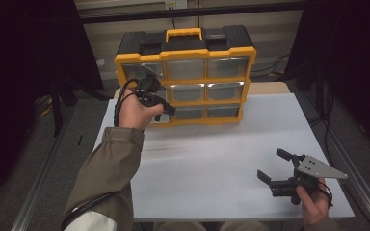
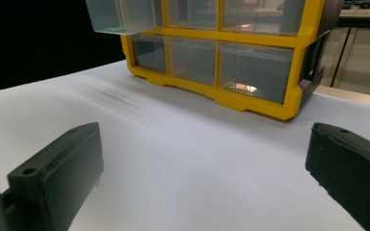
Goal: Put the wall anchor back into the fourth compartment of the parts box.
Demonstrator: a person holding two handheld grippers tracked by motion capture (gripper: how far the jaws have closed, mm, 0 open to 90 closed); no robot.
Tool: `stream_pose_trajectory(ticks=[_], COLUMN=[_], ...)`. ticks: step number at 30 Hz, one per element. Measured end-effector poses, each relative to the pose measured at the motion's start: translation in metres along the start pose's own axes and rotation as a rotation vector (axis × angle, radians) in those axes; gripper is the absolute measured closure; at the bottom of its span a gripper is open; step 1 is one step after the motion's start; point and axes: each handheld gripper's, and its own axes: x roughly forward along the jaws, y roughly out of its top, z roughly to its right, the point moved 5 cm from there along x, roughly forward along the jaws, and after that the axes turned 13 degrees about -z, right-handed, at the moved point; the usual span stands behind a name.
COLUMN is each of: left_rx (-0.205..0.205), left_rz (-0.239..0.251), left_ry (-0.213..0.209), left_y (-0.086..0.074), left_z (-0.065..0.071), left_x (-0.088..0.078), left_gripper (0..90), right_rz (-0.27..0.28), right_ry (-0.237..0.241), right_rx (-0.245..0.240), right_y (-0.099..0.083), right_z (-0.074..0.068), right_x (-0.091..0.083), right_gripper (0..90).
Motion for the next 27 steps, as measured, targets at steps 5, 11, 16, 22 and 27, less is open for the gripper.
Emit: stream_pose_trajectory(ticks=[5, 11, 16, 22, 27], left_rx=[0.001, -0.015, -0.031, -0.035, -0.044], left_rz=[-0.007, 0.01, 0.023, 0.022, 0.035], left_ry=[0.006, 0.006, 0.014, 0.028, 0.039], left_y=[0.0, 0.002, 0.003, 0.004, 0.004], left_z=[-0.004, -0.008, -0.01, -0.013, -0.017], left_x=[-0.006, -0.014, -0.019, -0.023, -0.026], left_gripper=[85.1, 85.1, 85.1, 85.1, 85.1], right_rz=[0.001, 0.002, 0.001, 0.001, 0.0], right_ry=[0.0, 0.0, 0.0, 0.004, 0.0], right_rx=[0.0, 0.0, -0.001, -0.002, 0.0], right_y=[0.0, 0.0, 0.0, 0.0, 0.0], right_z=[0.0, 0.0, 0.0, 0.0, 0.0], right_x=[0.0, 0.0, 0.0, 0.0, 0.0], right_gripper=[0.0, 0.0, 0.0, 0.0, 0.0])
